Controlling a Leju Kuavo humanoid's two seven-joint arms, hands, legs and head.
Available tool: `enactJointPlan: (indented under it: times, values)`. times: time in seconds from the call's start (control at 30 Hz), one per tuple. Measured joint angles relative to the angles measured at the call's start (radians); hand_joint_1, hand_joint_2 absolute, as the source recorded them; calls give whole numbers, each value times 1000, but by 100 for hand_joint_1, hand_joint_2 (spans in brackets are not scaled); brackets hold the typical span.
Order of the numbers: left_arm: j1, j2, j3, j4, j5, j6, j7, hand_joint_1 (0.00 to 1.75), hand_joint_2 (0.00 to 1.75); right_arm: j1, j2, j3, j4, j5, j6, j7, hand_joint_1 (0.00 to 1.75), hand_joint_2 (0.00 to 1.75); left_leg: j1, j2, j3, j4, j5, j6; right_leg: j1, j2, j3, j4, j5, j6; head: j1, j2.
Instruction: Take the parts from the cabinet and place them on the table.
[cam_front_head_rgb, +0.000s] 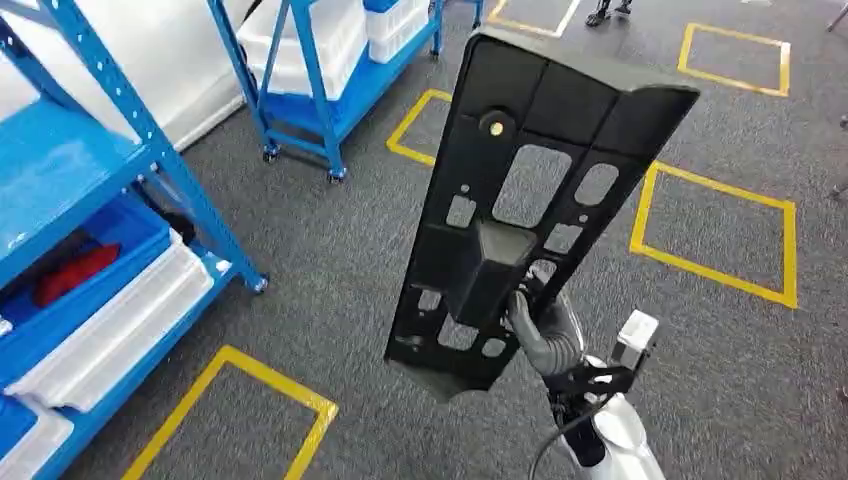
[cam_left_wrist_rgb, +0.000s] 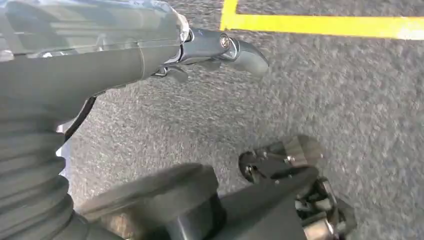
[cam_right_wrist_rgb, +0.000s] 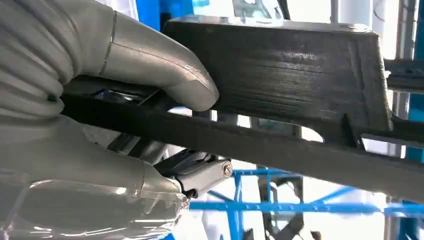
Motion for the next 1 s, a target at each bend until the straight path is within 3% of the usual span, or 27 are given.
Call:
enactJointPlan:
  times: [0.03, 0.07, 0.1, 0.13, 0.17, 0.23, 0.27, 0.3, 0.4, 0.43, 0.47, 0.5, 0.53, 0.6, 0.63, 0.67, 0.7, 0.73, 0.77, 0.8, 0.83, 0.93, 0.97, 1.0]
  values:
    - [3, 0, 1, 0, 0, 0, 0, 0, 175, -2, 3, 0, 3, -1, 2, 0, 175, 175, 1, -20, -38, 83, -44, -2, 0, 11, -1, 0, 1, -3, 0, 0]
    - [5, 0, 2, 0, 0, 0, 0, 0, 175, 0, 5, 0, 6, -1, 2, 0, 175, 175, 1, -29, -79, 169, -80, -4, 2, 22, -1, 0, 0, -4, 0, 0]
    - [8, 1, 3, 0, 3, 0, 0, 0, 175, 1, 6, 0, 10, -2, 3, 0, 175, 175, 1, -30, -113, 241, -102, -6, 3, 35, -2, 1, 1, -5, 0, 0]
    - [5, 2, 4, 0, 2, 0, -4, 0, 175, 3, 6, 0, 14, -3, 5, 0, 175, 175, 1, -31, -127, 265, -96, -5, 4, 48, -1, 1, 1, -5, 0, 0]
    - [3, 2, 3, 0, 0, 0, -4, 0, 175, 4, 6, 0, 16, -3, 7, 0, 175, 175, 1, -31, -116, 237, -67, -4, 4, 60, -1, 3, 1, -5, 0, 0]
    - [3, 2, 3, 0, -4, 0, -3, 0, 175, 6, 6, 0, 19, -3, 10, -2, 175, 175, 4, -43, -42, 72, 28, 1, 4, 90, 0, 9, 0, -3, 0, 0]
    - [7, 4, 3, 0, -8, -1, -3, 0, 175, 6, 6, 0, 19, -4, 10, -3, 175, 175, 6, -76, -4, -14, 65, 4, 3, 105, -1, 14, -1, 1, 0, 0]
    - [9, 6, 4, 0, -9, -2, -3, 0, 175, 5, 7, -1, 19, -7, 10, -6, 175, 175, 8, -121, 4, -39, 50, 8, 8, 115, -8, 20, -1, 9, 0, 0]
    - [4, 6, 3, 0, -14, -2, -4, 0, 175, 15, 8, -3, 19, -9, 10, -7, 175, 175, 0, -97, 7, -46, 53, 21, -4, 145, -20, 14, 10, 31, 0, 0]
    - [4, 6, 3, 0, -16, -2, -6, 0, 175, 19, 8, -5, 19, -9, 10, -7, 175, 175, 6, -86, 9, -54, 59, 28, 1, 157, -21, 11, 13, 39, 0, 0]
    - [4, 6, 3, 0, -16, -2, -7, 0, 175, 22, 8, -7, 19, -9, 11, -7, 175, 175, 11, -70, 12, -63, 66, 36, -3, 138, -24, 22, 6, 38, 0, 0]
    - [4, 6, 3, 0, -16, -2, -10, 0, 175, 20, 8, -8, 18, -10, 11, -8, 175, 175, 9, -57, 13, -68, 68, 43, 5, 75, -44, 61, -24, 40, 0, 0]
    - [5, 6, 3, 0, -16, -2, -11, 0, 175, 18, 8, -8, 18, -9, 11, -8, 175, 175, 6, -45, 12, -68, 68, 45, 5, 46, -76, 127, -62, 44, 0, 0]
    - [10, 8, 3, 0, -16, -2, -11, 0, 175, 21, 9, -8, 18, -9, 11, -8, 175, 175, 0, -15, 11, -67, 66, 48, 0, 19, -155, 293, -133, 50, 0, 0]
    - [11, 8, 3, 0, -16, -2, -11, 0, 175, 23, 9, -8, 19, -9, 11, -8, 175, 175, -1, -1, 11, -67, 65, 48, -3, 16, -173, 331, -139, 53, 0, 0]
    - [10, 8, 3, 0, -16, -2, -10, 0, 175, 23, 10, -8, 20, -9, 11, -7, 175, 175, -2, 11, 12, -67, 63, 48, -5, 14, -165, 317, -120, 54, 0, 0]
    - [9, 9, 3, 0, -17, -2, -7, 0, 175, 22, 10, -8, 20, -9, 11, -7, 175, 175, -3, 23, 13, -67, 62, 47, -5, 10, -133, 259, -86, 54, 0, 0]
    - [8, 9, 3, 0, -18, -2, -6, 0, 175, 21, 10, -8, 20, -9, 11, -7, 175, 175, -2, 34, 16, -67, 59, 44, -5, -1, -76, 158, -41, 52, 0, 0]
    - [8, 9, 3, 0, -18, -2, -3, 0, 175, 20, 10, -8, 20, -9, 11, -8, 175, 175, -3, 42, 20, -66, 56, 40, -3, -34, -21, 66, -8, 48, 0, 0]
    - [8, 9, 3, 0, -19, -2, -3, 0, 175, 15, 10, -8, 20, -9, 11, -9, 175, 175, -10, 51, 22, -65, 52, 34, 9, -82, 4, 16, -23, 41, 0, 0]
    - [7, 10, 3, 0, -20, -2, -2, 0, 175, 14, 11, -8, 19, -9, 11, -10, 175, 175, -13, 57, 22, -63, 49, 29, 11, -65, 2, 13, -16, 28, 0, 0]
    - [6, 12, 3, 0, -21, -5, 0, 0, 175, 17, 11, -12, 19, -6, 11, -16, 175, 175, -13, 88, 29, -65, 44, 14, 16, -31, -6, 14, -16, 14, 0, 0]
    - [4, 13, 2, 0, -21, -6, 0, 0, 175, 18, 11, -11, 15, -3, 11, -16, 175, 175, -8, 83, 27, -61, 34, 6, 5, -18, 1, 5, -9, 4, 0, 0]
    - [4, 14, 2, 0, -21, -6, -1, 0, 175, 17, 11, -12, 10, -2, 11, -18, 175, 175, -5, 36, 18, -29, 11, 3, 4, -8, 1, 3, -8, -2, 0, 0]
